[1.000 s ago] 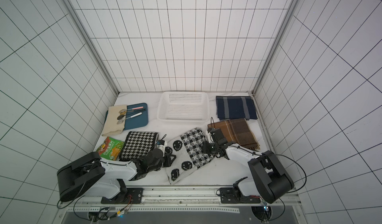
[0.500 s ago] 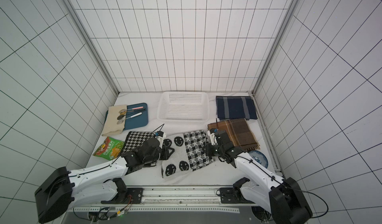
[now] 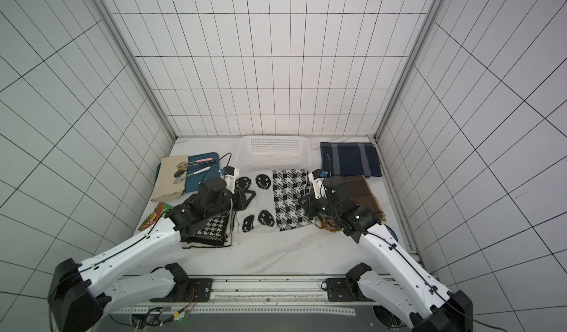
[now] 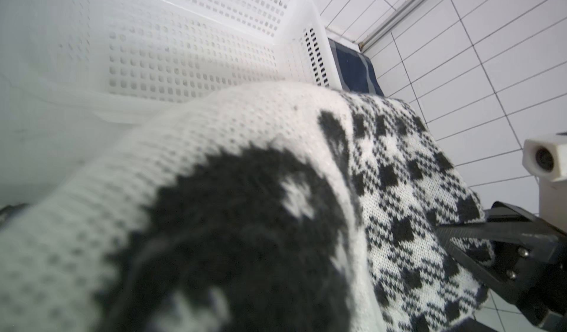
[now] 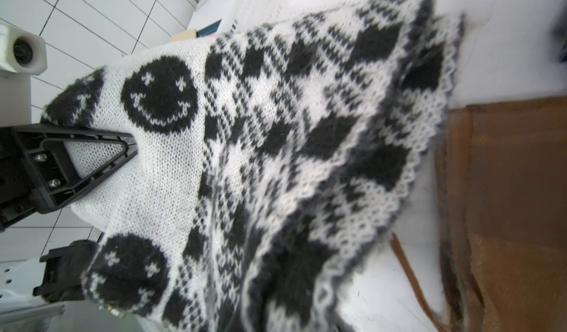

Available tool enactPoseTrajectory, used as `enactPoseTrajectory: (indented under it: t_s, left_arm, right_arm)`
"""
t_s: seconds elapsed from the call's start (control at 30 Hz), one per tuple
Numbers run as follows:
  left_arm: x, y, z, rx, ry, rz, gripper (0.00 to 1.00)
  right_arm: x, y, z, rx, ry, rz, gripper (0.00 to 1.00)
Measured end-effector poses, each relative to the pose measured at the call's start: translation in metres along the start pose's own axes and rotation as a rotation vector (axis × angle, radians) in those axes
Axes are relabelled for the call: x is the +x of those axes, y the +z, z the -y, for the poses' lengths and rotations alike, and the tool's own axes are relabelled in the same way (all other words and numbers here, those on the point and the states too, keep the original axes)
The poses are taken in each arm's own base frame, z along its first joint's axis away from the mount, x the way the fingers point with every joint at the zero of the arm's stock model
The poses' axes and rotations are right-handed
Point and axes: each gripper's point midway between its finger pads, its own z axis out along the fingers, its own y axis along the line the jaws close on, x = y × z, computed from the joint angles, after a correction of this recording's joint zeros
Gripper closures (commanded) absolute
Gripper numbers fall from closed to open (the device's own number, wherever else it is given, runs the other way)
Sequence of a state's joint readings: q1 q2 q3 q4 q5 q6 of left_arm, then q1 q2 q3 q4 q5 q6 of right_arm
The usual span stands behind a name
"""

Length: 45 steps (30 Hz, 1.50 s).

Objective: Put the folded scarf in the basket
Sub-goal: Place the scarf in the basket.

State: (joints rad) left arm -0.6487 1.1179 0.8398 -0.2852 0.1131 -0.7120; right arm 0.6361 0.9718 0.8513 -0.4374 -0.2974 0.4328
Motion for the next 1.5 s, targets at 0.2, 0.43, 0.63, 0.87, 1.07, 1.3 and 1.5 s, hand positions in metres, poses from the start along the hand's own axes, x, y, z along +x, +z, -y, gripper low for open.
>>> enactPoseTrajectory:
  t_s: [0.2, 0.43, 0.63, 0.87, 1.07, 1.3, 1.5]
  left_arm:
    - [-0.071, 0.031, -0.009, -0.029, -0.047, 0.047, 1.00]
    - [-0.137, 0.094, -0.026, -0.030, -0.073, 0.047, 1.00]
    - [-0.163, 0.154, -0.075, -0.028, -0.150, 0.007, 1.00]
    - [-0.137, 0.205, -0.128, -0.096, -0.222, -0.116, 1.00]
    - [-0.130, 0.202, -0.140, -0.165, -0.201, -0.141, 0.78]
    - [-0.130, 0.198, -0.148, -0.210, -0.176, -0.142, 0.58]
    - [-0.138, 0.190, -0.147, -0.224, -0.167, -0.127, 0.06]
  right_arm:
    - [-0.060, 0.035, 0.008, 0.084, -0.020, 0.003, 1.00]
    - [-0.128, 0.087, 0.050, 0.180, 0.014, 0.014, 1.00]
    - [-0.163, 0.122, 0.096, 0.232, 0.049, 0.026, 1.00]
    - [-0.142, 0.182, 0.152, 0.251, 0.125, -0.085, 1.00]
    - [-0.122, 0.200, 0.160, 0.248, 0.141, -0.143, 0.88]
    - [-0.121, 0.201, 0.156, 0.253, 0.114, -0.145, 0.60]
    - [-0.134, 0.187, 0.151, 0.282, 0.083, -0.111, 0.56]
